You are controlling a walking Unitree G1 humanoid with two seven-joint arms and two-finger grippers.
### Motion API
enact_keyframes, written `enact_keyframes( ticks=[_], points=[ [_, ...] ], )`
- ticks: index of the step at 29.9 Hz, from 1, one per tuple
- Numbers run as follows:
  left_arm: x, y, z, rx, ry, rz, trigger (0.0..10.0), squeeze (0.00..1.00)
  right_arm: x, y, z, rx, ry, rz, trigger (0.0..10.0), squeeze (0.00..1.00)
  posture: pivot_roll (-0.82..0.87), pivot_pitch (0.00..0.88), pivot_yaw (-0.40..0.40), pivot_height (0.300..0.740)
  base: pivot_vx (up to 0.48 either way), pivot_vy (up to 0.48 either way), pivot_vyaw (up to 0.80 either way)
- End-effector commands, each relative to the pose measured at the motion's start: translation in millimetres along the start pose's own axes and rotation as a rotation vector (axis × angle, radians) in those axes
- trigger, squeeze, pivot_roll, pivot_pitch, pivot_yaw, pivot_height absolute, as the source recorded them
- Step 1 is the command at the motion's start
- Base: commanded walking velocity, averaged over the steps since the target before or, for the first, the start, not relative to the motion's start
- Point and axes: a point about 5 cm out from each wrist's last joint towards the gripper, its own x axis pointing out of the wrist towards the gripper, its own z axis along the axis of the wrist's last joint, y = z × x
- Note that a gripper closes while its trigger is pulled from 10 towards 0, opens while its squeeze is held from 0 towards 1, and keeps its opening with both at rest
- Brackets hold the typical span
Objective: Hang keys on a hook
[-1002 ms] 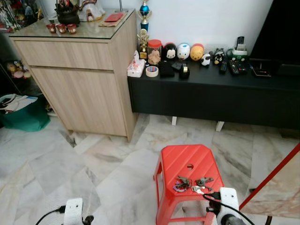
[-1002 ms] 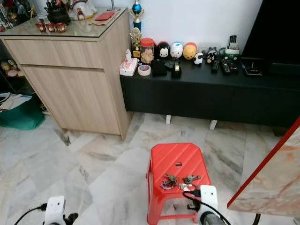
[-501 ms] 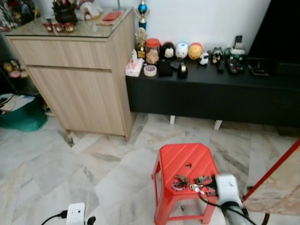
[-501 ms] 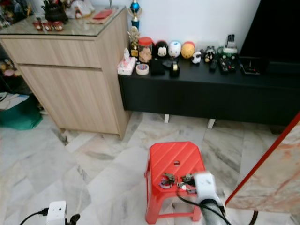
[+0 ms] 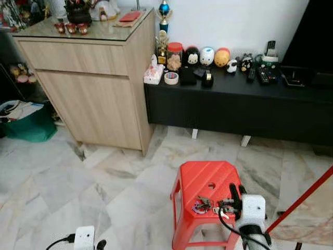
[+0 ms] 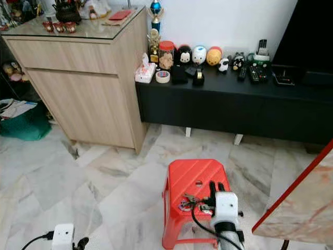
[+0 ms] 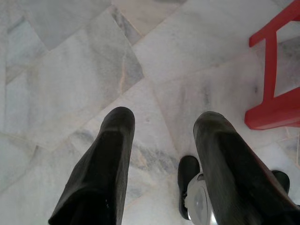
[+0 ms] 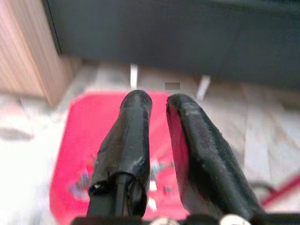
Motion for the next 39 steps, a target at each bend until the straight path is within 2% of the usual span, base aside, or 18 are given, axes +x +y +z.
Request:
enact_keyframes(
  ticks=[1, 5, 10, 14, 16, 18, 19, 20, 21, 22, 25, 26, 30, 32, 36, 39],
  points=[
    [-1.6, 0.1, -3, -0.001, -0.001, 0.003, 10.0, 0.0, -1.9, -4.8, -3, 0.016, 0.034, -0.038, 10.0, 0.0, 0.08, 0.0, -0.023, 0.716, 0.0, 0.0, 0.0],
    [-1.2, -1.3, -2, 0.0, 0.0, 0.0, 10.0, 0.0, -9.2, -21.8, -10, 0.041, 0.064, -0.147, 10.0, 0.0, 0.07, 0.0, -0.022, 0.716, 0.0, 0.0, 0.0],
    [-0.8, -1.5, -2, 0.002, 0.002, -0.001, 10.0, 0.0, -12.8, -32.4, -9, 0.017, 0.083, -0.173, 10.0, 0.0, 0.06, 0.0, -0.02, 0.716, 0.0, 0.0, 0.0],
    [-0.4, -2.3, -2, -0.005, 0.006, 0.003, 10.0, 0.0, -9.2, -41.3, -22, 0.035, 0.179, -0.219, 10.0, 0.0, 0.06, 0.0, -0.025, 0.716, 0.0, 0.0, 0.0],
    [-0.3, -2.8, -2, -0.006, 0.009, 0.003, 10.0, 0.0, -4.0, -39.8, -31, 0.078, 0.251, -0.216, 10.0, 0.0, 0.06, 0.0, -0.025, 0.716, 0.0, 0.0, 0.0],
    [-0.3, -2.9, -2, -0.007, 0.011, 0.003, 10.0, 0.0, -1.7, -38.3, -31, 0.079, 0.259, -0.21, 10.0, 0.0, 0.06, 0.0, -0.023, 0.716, 0.0, 0.0, 0.0],
    [-0.7, -3.3, -4, -0.009, 0.017, 0.002, 10.0, 0.0, 1.1, -30.8, -36, 0.081, 0.305, -0.155, 10.0, 0.0, 0.05, 0.0, -0.021, 0.716, 0.0, 0.0, 0.0],
    [-0.7, -3.3, -4, -0.009, 0.017, 0.002, 10.0, 0.0, 1.1, -30.8, -36, 0.081, 0.305, -0.155, 10.0, 0.0, 0.05, 0.0, -0.021, 0.716, 0.0, 0.0, 0.0],
    [-1.3, -4.1, -6, -0.009, 0.027, -0.003, 10.0, 0.0, 0.7, -24.4, -43, 0.086, 0.369, -0.107, 10.0, 0.0, 0.05, 0.0, -0.019, 0.716, 0.0, 0.0, 0.0],
    [-1.3, -4.1, -6, -0.009, 0.027, -0.003, 10.0, 0.0, 0.7, -24.4, -43, 0.086, 0.369, -0.107, 10.0, 0.0, 0.05, 0.0, -0.019, 0.716, 0.0, 0.0, 0.0],
    [-2.0, -4.7, -8, -0.011, 0.042, -0.004, 10.0, 0.0, -8.2, -21.2, -60, 0.064, 0.509, -0.081, 10.0, 0.0, 0.05, 0.0, -0.014, 0.716, 0.0, 0.0, 0.0],
    [-2.0, -5.1, -9, -0.013, 0.046, -0.007, 10.0, 0.0, -16.2, -20.2, -70, 0.073, 0.585, -0.069, 10.0, 0.0, 0.05, 0.0, -0.016, 0.716, 0.0, 0.0, 0.0],
    [-1.9, -5.2, -9, -0.014, 0.045, -0.008, 10.0, 0.0, -27.9, -20.4, -80, 0.044, 0.657, -0.056, 10.0, 0.0, 0.07, 0.0, -0.016, 0.716, 0.0, 0.0, 0.0],
    [-1.7, -5.2, -8, -0.016, 0.043, -0.007, 10.0, 0.0, -27.8, -20.4, -80, 0.06, 0.649, -0.068, 10.0, 0.0, 0.07, 0.0, -0.014, 0.716, 0.0, 0.0, 0.0],
    [-1.9, -4.1, -8, -0.011, 0.042, -0.006, 10.0, 0.0, -17.3, -16.1, -69, 0.064, 0.548, -0.062, 10.0, 0.0, 0.06, 0.0, -0.009, 0.716, 0.0, 0.0, 0.0],
    [-2.1, -3.8, -9, -0.001, 0.049, -0.008, 10.0, 0.0, -4.0, -9.4, -55, -0.049, 0.455, -0.01, 10.0, 0.0, 0.05, 0.0, -0.01, 0.716, 0.0, 0.0, 0.0]
  ],
)
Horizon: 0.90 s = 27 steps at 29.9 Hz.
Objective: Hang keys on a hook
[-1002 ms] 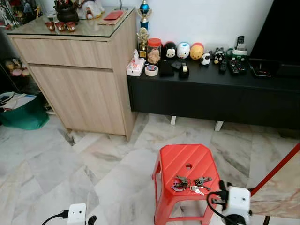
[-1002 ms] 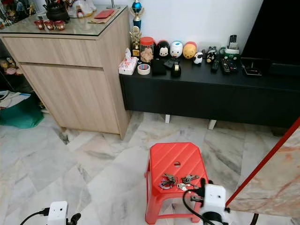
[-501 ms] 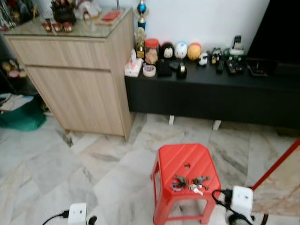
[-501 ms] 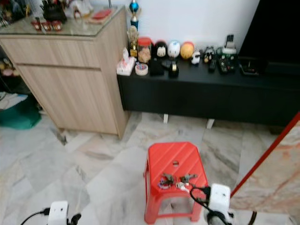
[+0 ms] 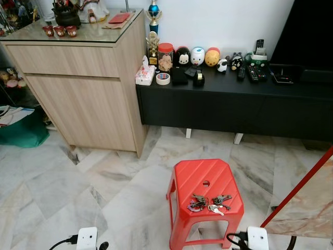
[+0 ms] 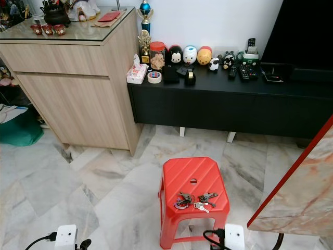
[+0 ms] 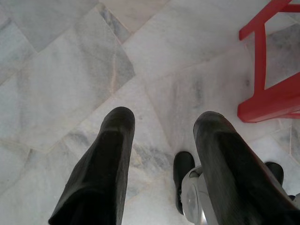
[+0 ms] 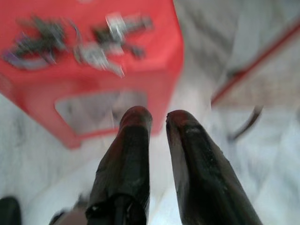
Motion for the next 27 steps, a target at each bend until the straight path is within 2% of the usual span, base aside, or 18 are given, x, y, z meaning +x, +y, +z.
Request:
enact_keyframes(
  ticks=[1, 3, 8, 15, 20, 22, 23, 25, 26, 27],
  points=[
    [-2.0, 1.8, -6, 0.0, 0.023, 0.004, 10.0, 0.0, 2.8, 6.1, 11, -0.061, -0.053, 0.024, 10.0, 0.0, 0.05, 0.0, -0.01, 0.716, 0.0, 0.0, 0.0],
    [-2.0, 1.3, -6, -0.007, 0.02, 0.007, 10.0, 0.0, 3.0, 10.4, 15, -0.073, -0.087, 0.04, 10.0, 0.0, 0.06, 0.0, -0.013, 0.701, 0.0, 0.0, 0.0],
    [-1.9, -1.0, -6, -0.01, 0.019, 0.005, 10.0, 0.0, 3.7, 13.9, 17, -0.082, -0.091, 0.066, 10.0, 0.0, 0.06, 0.0, -0.017, 0.671, 0.0, 0.0, 0.0],
    [-2.4, -2.0, -7, -0.012, 0.021, 0.005, 10.0, 0.0, 4.5, 12.7, 18, -0.078, -0.095, 0.063, 10.0, 0.0, 0.06, 0.0, -0.023, 0.636, 0.0, 0.0, 0.0],
    [-3.0, -1.0, -8, -0.005, 0.02, 0.006, 10.0, 0.0, 6.2, 6.4, 29, -0.031, -0.161, 0.039, 10.0, 0.0, 0.06, 0.0, -0.019, 0.626, 0.0, 0.0, 0.0],
    [-1.7, 0.2, -2, -0.003, -0.014, 0.008, 10.0, 0.0, 7.7, 4.2, 34, -0.017, -0.178, 0.032, 10.0, 0.0, 0.06, 0.0, -0.019, 0.626, 0.0, 0.0, 0.0],
    [1.0, 5.5, 13, 0.0, -0.092, 0.028, 10.0, 0.0, 9.6, 4.9, 44, -0.002, -0.215, 0.037, 10.0, 0.0, 0.05, 0.0, -0.018, 0.626, 0.0, 0.0, 0.0],
    [3.1, 11.5, 29, 0.01, -0.169, 0.054, 10.0, 0.0, 10.9, 7.3, 52, 0.004, -0.246, 0.049, 10.0, 0.0, 0.05, 0.0, -0.019, 0.626, 0.0, 0.0, 0.0],
    [4.7, 18.9, 48, 0.013, -0.257, 0.093, 10.0, 0.0, 12.0, 9.9, 58, 0.006, -0.265, 0.057, 10.0, 0.0, 0.06, 0.0, -0.022, 0.626, 0.0, 0.0, 0.0],
    [4.9, 21.1, 54, 0.01, -0.285, 0.104, 10.0, 0.0, 12.3, 10.5, 59, 0.007, -0.268, 0.058, 10.0, 0.0, 0.06, 0.0, -0.022, 0.626, 0.0, 0.0, 0.0]
  ],
)
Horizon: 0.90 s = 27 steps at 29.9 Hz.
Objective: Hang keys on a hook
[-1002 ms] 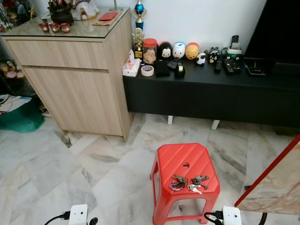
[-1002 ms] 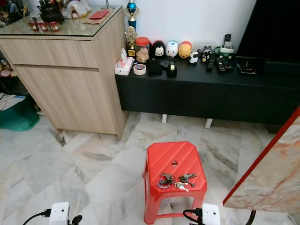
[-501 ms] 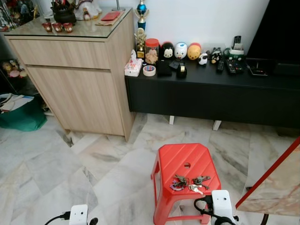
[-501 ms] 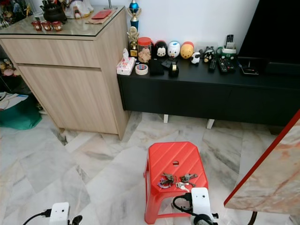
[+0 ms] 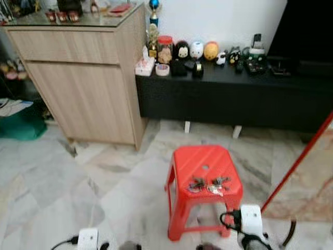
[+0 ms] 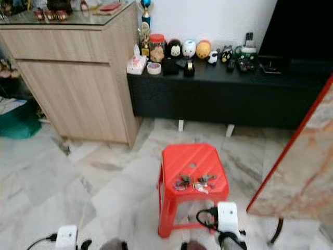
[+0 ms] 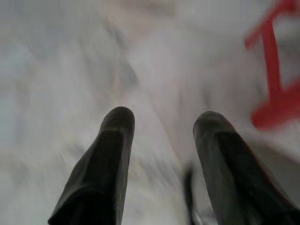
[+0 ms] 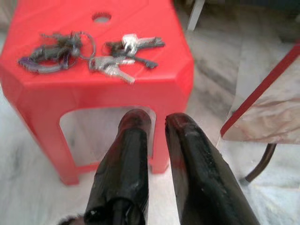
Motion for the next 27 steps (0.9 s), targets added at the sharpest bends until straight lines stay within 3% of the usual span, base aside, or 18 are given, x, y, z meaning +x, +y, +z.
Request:
enact_keyframes(
  ticks=[1, 3, 12, 18, 27],
  points=[
    [10.0, 10.3, 36, -0.008, -0.157, 0.056, 10.0, 0.0, 4.4, 1.0, 11, 0.017, -0.044, -0.001, 10.0, 0.0, 0.06, 0.0, -0.022, 0.626, 0.0, 0.0, 0.0],
    [13.4, 10.9, 63, 0.007, -0.288, 0.045, 10.0, 0.0, 5.9, 2.7, 13, 0.02, -0.047, 0.0, 10.0, 0.0, 0.07, 0.0, -0.024, 0.626, 0.0, 0.0, 0.0],
    [4.2, -4.8, 102, 0.016, -0.521, -0.077, 10.0, 0.0, 7.2, 5.7, 19, 0.04, -0.084, 0.014, 10.0, 0.0, 0.07, 0.0, -0.026, 0.626, 0.0, 0.0, 0.0],
    [-13.5, -18.9, 93, 0.004, -0.538, -0.16, 10.0, 0.0, 8.0, 2.9, 26, 0.044, -0.126, 0.014, 10.0, 0.0, 0.06, 0.0, -0.027, 0.626, 0.0, 0.0, 0.0],
    [-16.7, -27.6, 86, -0.041, -0.481, -0.205, 10.0, 0.0, 13.2, 1.5, 40, 0.047, -0.171, 0.016, 10.0, 0.0, 0.06, 0.0, -0.042, 0.626, 0.0, 0.0, 0.0]
  ],
)
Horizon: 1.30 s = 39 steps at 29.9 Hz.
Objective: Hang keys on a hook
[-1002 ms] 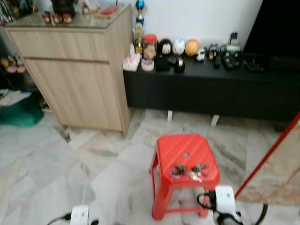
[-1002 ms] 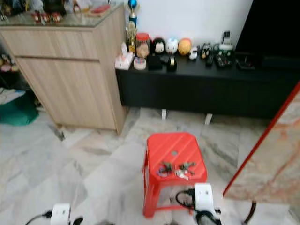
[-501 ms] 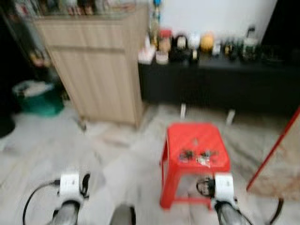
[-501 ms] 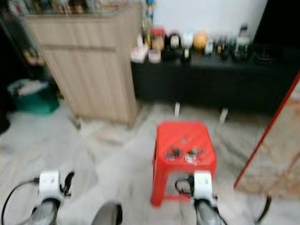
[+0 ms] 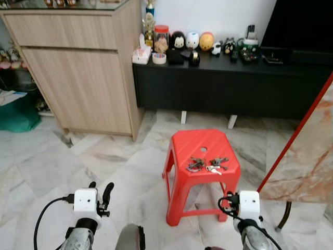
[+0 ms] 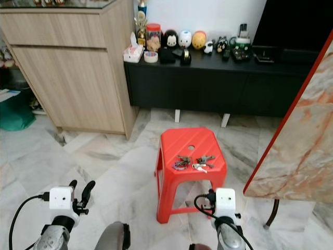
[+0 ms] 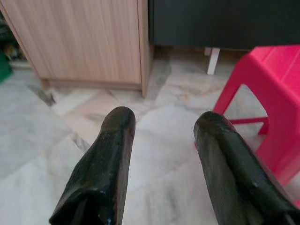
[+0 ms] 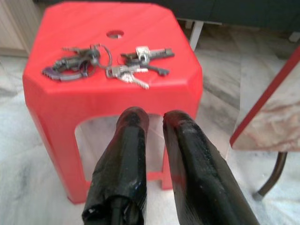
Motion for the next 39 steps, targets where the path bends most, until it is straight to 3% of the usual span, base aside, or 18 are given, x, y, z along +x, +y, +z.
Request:
enact_keyframes(
  ticks=[1, 13, 39],
  points=[
    [1.0, -2.7, 0, -0.002, 0.014, -0.017, 10.0, 0.0, 5.5, -1.8, 12, 0.008, -0.049, -0.005, 10.0, 0.0, 0.06, 0.0, -0.042, 0.626, 0.0, 0.0, 0.0],
    [2.5, -3.5, 2, 0.003, 0.016, -0.026, 10.0, 0.0, 8.3, 3.2, 19, -0.007, -0.076, 0.016, 10.0, 0.0, 0.06, 0.0, -0.048, 0.626, 0.0, 0.0, 0.0],
    [6.7, -1.9, 6, 0.008, 0.033, -0.027, 10.0, 0.0, 8.0, 17.0, 19, -0.017, -0.071, 0.064, 10.0, 0.0, 0.07, 0.0, -0.048, 0.626, 0.361, 0.0, 0.1]
  ],
)
